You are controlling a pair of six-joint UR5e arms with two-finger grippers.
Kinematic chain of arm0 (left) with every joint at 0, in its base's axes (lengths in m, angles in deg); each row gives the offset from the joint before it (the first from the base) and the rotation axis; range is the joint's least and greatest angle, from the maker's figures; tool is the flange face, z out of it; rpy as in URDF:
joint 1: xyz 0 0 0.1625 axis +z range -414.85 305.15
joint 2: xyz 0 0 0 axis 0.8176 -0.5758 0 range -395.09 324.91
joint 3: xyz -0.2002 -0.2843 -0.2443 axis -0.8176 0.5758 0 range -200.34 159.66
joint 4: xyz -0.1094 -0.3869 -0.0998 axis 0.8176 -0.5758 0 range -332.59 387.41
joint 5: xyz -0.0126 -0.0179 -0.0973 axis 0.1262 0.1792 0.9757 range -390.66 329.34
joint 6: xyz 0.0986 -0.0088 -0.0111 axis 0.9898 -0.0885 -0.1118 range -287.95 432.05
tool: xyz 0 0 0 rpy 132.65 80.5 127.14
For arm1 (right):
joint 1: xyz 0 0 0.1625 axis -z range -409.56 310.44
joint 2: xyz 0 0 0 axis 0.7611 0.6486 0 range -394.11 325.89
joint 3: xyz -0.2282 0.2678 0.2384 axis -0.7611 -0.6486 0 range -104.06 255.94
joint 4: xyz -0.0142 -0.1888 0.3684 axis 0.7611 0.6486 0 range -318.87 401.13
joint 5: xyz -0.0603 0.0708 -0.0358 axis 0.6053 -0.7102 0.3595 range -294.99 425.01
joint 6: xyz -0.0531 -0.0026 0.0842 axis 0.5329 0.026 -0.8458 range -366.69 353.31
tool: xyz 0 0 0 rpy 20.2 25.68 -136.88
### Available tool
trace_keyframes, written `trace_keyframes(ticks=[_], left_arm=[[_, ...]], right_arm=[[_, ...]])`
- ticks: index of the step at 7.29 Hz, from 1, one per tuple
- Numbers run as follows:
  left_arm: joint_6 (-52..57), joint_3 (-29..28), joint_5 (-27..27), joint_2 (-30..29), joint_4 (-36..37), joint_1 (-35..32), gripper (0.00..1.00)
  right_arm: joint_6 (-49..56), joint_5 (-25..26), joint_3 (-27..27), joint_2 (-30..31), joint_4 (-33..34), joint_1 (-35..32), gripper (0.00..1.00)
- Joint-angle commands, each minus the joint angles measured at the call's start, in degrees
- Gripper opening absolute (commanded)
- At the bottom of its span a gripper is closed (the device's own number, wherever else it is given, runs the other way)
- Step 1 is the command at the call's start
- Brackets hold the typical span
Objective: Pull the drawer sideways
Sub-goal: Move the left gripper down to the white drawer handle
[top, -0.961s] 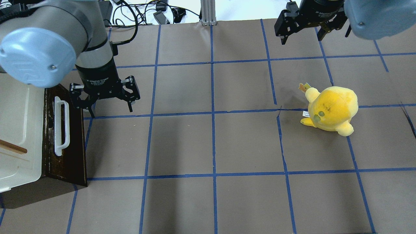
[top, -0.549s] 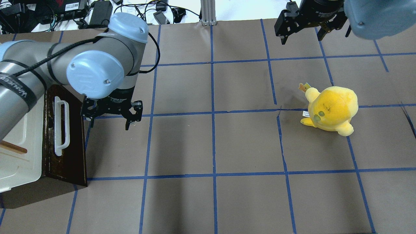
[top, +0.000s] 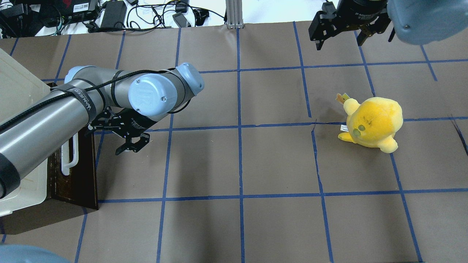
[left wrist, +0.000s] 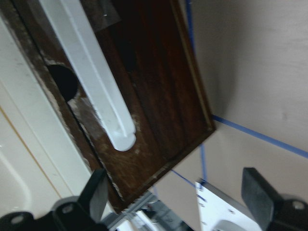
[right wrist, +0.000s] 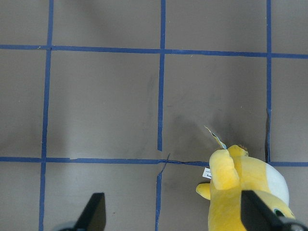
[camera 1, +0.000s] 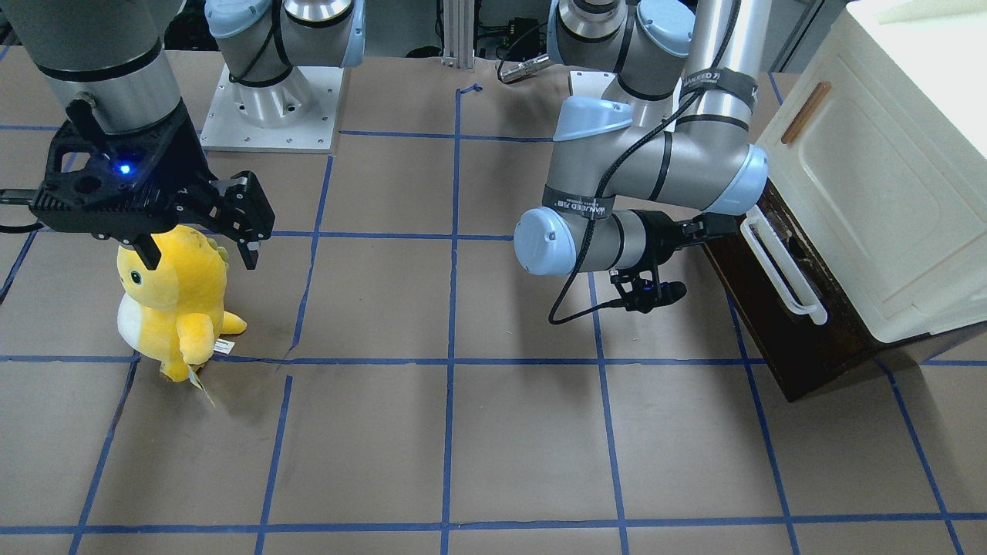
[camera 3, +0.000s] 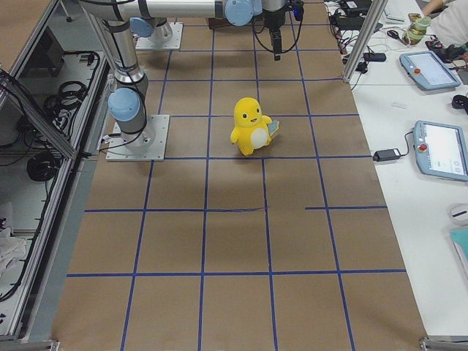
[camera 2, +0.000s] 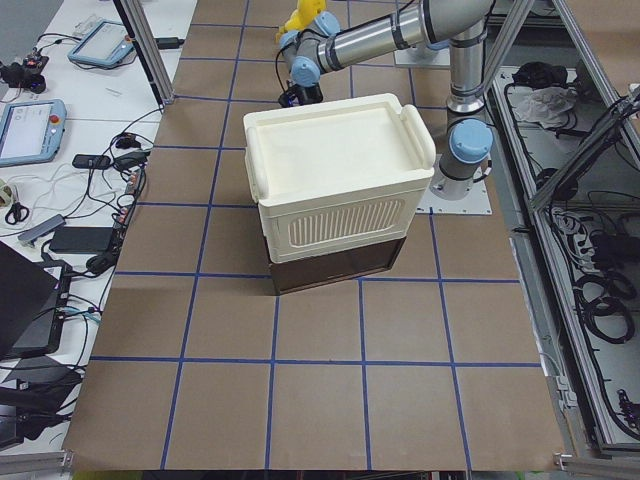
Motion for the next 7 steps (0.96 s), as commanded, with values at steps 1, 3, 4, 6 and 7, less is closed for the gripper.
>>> trace_keyframes(ticks=[1,3,4,6,7], left_arm=[[-3.0,1.5,-8.0,-5.1,-1.9,2.1,1.0],[-3.3,3.2,-14.7,-6.0,-5.1,5.2,1.0],[-4.2,2.6,-14.7,-5.9,-5.1,5.5,0.98],[-6.3,2.5,-17.2,-5.5,-5.1,5.9,0.85],[-6.6,2.8,-18.0,-5.5,-5.2,7.1,0.85]], right_arm=[[0.0,0.0,0.0,0.0,0.0,0.0,1.0],[0.0,0.1,0.0,0.0,0.0,0.0,1.0],[0.0,0.0,0.0,0.0,0.0,0.0,1.0],[0.0,0.1,0.0,0.0,0.0,0.0,1.0],[0.0,0.1,0.0,0.0,0.0,0.0,1.0]])
